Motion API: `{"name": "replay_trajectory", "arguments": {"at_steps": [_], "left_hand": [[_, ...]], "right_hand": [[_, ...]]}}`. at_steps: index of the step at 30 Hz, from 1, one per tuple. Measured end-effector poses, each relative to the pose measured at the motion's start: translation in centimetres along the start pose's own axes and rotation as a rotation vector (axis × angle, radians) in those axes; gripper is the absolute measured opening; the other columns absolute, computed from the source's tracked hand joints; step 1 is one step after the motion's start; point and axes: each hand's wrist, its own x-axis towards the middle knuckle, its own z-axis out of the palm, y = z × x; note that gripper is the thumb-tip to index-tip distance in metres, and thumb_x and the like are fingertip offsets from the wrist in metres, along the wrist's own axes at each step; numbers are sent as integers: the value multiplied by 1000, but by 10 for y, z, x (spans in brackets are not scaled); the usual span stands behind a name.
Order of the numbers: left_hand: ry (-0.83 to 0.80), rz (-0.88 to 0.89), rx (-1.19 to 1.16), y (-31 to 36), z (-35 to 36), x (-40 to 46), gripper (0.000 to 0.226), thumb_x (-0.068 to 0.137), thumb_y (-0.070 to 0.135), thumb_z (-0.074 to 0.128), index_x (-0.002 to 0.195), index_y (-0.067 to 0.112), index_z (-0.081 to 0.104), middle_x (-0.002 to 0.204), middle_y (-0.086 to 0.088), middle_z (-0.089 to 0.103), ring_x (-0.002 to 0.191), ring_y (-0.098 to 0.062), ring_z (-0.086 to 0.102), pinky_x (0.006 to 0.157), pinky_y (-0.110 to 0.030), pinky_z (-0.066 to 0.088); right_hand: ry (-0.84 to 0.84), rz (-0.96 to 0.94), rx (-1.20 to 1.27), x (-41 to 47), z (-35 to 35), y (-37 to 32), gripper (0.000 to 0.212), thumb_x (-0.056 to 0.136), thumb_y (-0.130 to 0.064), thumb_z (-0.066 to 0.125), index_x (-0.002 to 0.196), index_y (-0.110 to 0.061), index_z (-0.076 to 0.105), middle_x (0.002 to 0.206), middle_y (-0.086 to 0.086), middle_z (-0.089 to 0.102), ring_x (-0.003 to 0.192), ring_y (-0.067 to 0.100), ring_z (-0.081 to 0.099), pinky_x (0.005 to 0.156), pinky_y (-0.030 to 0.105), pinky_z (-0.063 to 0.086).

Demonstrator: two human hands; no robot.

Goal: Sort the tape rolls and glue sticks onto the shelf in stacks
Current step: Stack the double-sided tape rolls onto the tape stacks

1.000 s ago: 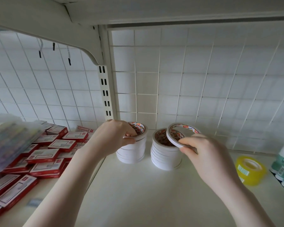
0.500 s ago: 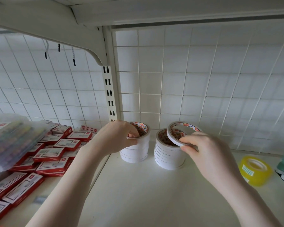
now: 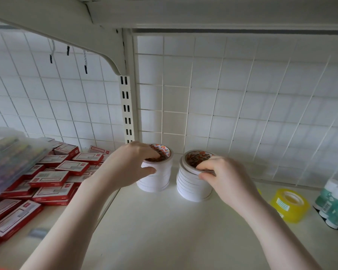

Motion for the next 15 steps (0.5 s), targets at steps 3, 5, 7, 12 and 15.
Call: {"name": "replay_trajectory", "arguments": {"at_steps": [3,5,7,12,15], "left_hand": [[64,26,7,-2,2,-7,39,83,30,67,121,26,61,114,11,61,110,-12,47,87,-24,38],[109,37,1,-3,3,-12,39,82,29,69,120,24,62,115,10,62,110,-14,48,86,-25,38],[145,45,-2,-3,4,-17,39,80,27,71,117,21,64,114,8,63,109,-17,50,86,-27,40],[196,52,-1,-4,7,-23,39,77,25,73,115,18,65,112,6,64,109,-19,52,87,-28,40],[216,53,-11,-6,9,-26,38,76,23,75,113,19,66,113,7,64,110,-17,52,85,-22,35]], "right_hand": [[1,-3,-7,2,1,-1,5,85,-20,64,83,-21,68,77,-5,55,78,18,51,72,34,45],[-6,-8,-17,3,3,-2,5,85,-21,64,85,-21,69,80,-5,57,80,18,52,73,33,45],[-6,-10,-11,4,4,-2,5,84,-21,64,85,-19,69,84,-4,61,83,19,54,75,34,45],[-13,-43,-21,5,5,-3,8,83,-18,64,84,-10,67,80,5,60,79,22,53,72,34,43],[-14,-50,-28,6,5,-3,10,83,-18,64,85,-9,67,81,8,61,80,24,54,72,34,44]]}}
